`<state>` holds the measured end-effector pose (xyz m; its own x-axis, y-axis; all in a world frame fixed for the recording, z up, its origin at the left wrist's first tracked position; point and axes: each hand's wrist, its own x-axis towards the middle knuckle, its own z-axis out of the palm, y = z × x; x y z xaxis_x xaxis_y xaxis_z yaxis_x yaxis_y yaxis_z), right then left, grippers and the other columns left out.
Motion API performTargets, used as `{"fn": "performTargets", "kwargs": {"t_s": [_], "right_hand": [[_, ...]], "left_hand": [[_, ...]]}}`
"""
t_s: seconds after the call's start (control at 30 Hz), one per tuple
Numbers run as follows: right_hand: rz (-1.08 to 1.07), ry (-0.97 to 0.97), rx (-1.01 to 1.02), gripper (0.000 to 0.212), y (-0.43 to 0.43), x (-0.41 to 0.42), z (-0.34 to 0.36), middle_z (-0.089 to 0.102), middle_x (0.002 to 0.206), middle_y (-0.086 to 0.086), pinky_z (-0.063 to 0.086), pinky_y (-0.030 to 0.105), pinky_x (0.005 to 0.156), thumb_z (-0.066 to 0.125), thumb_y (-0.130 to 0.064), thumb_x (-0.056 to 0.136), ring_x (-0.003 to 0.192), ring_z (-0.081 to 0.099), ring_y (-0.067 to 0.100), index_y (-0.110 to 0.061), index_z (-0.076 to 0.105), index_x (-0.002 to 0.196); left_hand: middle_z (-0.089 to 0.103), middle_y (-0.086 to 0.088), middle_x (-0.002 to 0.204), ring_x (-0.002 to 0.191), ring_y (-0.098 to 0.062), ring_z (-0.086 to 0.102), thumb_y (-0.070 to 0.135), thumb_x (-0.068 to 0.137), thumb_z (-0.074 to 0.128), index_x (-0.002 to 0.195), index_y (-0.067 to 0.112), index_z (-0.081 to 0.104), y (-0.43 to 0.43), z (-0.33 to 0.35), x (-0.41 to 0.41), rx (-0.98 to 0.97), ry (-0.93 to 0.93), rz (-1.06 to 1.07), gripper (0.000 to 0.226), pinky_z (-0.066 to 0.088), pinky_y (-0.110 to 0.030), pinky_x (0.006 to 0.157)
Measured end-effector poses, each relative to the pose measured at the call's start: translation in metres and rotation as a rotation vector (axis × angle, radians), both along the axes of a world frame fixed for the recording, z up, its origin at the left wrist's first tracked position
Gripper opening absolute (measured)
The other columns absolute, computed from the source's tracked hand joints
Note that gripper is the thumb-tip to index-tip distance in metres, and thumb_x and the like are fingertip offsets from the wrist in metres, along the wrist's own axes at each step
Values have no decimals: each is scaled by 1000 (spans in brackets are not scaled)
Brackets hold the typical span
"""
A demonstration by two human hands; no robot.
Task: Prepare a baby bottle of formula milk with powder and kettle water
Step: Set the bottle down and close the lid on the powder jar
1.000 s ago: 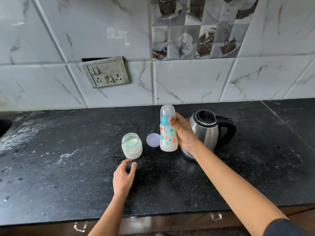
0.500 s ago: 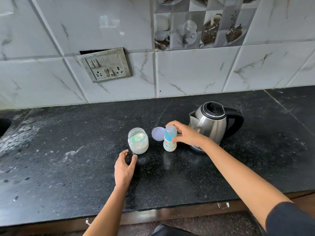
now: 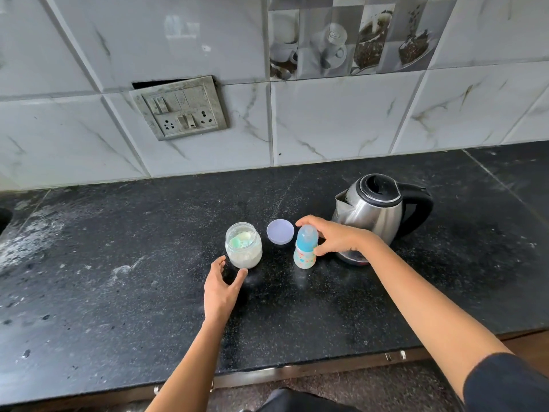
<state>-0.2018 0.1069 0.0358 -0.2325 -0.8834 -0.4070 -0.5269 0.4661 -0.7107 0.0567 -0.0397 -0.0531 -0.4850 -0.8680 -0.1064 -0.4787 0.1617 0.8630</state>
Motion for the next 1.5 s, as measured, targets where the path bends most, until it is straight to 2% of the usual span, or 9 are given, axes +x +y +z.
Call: {"fn": "performTargets", "kwargs": {"t_s": [0.2, 0.33, 0.47, 0.63, 0.9, 1.03, 1.17, 1.3, 1.5], "right_hand": [[-102, 265, -173, 64, -54, 12, 37, 37, 141, 3, 39, 33, 102, 65, -16, 81, 128, 40, 16, -20, 38, 139], [-5, 560, 57, 57, -96, 29, 20, 40, 128, 15, 47, 38, 86, 64, -4, 79, 112, 49, 31, -7, 41, 131], [-18, 640, 288, 67, -124, 41, -7, 31, 138, 19, 45, 43, 90, 67, 2, 77, 125, 38, 41, -7, 34, 135], [-8, 612, 491, 94, -141, 40, -40, 4, 155, 21, 29, 57, 109, 75, -9, 79, 137, 16, 52, -22, 15, 150], [-152, 586, 462, 79, -148, 41, -50, 24, 141, 17, 45, 49, 98, 75, -13, 79, 125, 36, 43, -21, 28, 142], [-442, 463, -63, 79, -157, 36, -13, 24, 138, 18, 46, 40, 94, 79, -17, 75, 119, 42, 39, -19, 32, 139], [-687, -41, -571, 61, -156, 49, 30, 44, 122, 5, 43, 14, 74, 83, -27, 70, 101, 50, 16, -18, 49, 120], [-483, -72, -506, 59, -133, 72, 26, 52, 122, 0, 43, 24, 78, 85, -30, 68, 106, 50, 15, -17, 48, 112], [-274, -69, -291, 63, -107, 94, -14, 40, 142, -4, 36, 30, 102, 78, -31, 77, 127, 36, 15, -20, 38, 124]], "left_hand": [[45, -3, 143, 127, -19, 45, 40, 71, 80, 141, 16, 35, -16, 5, -8, -32, 21, -17, 87, 37, -38, 107], [46, -2, 140, 126, -17, 44, 39, 67, 83, 140, 15, 35, -25, 8, -15, -73, 23, -57, 91, 38, -39, 107], [48, 1, 137, 124, -17, 45, 41, 62, 86, 138, 19, 36, -34, 7, -21, -106, 28, -112, 93, 39, -43, 105], [46, 5, 138, 126, -14, 42, 41, 62, 85, 139, 23, 34, -44, 10, -25, -109, 30, -176, 93, 38, -39, 106], [53, 15, 123, 115, -5, 48, 49, 60, 83, 126, 32, 43, -47, 15, -25, -93, 88, -236, 79, 40, -26, 97], [54, 16, 120, 111, -2, 49, 42, 62, 86, 125, 33, 44, -48, 17, -26, -93, 100, -237, 75, 38, -21, 93], [56, 15, 121, 109, 3, 50, 41, 59, 84, 127, 31, 45, -48, 20, -28, -47, 109, -253, 80, 39, -18, 92], [59, 18, 114, 103, 19, 48, 29, 62, 88, 122, 36, 45, -48, 23, -29, -3, 117, -255, 74, 34, 1, 80], [59, 19, 112, 100, 17, 50, 32, 62, 87, 125, 34, 45, -47, 24, -26, 66, 139, -258, 76, 40, -3, 76]]}}
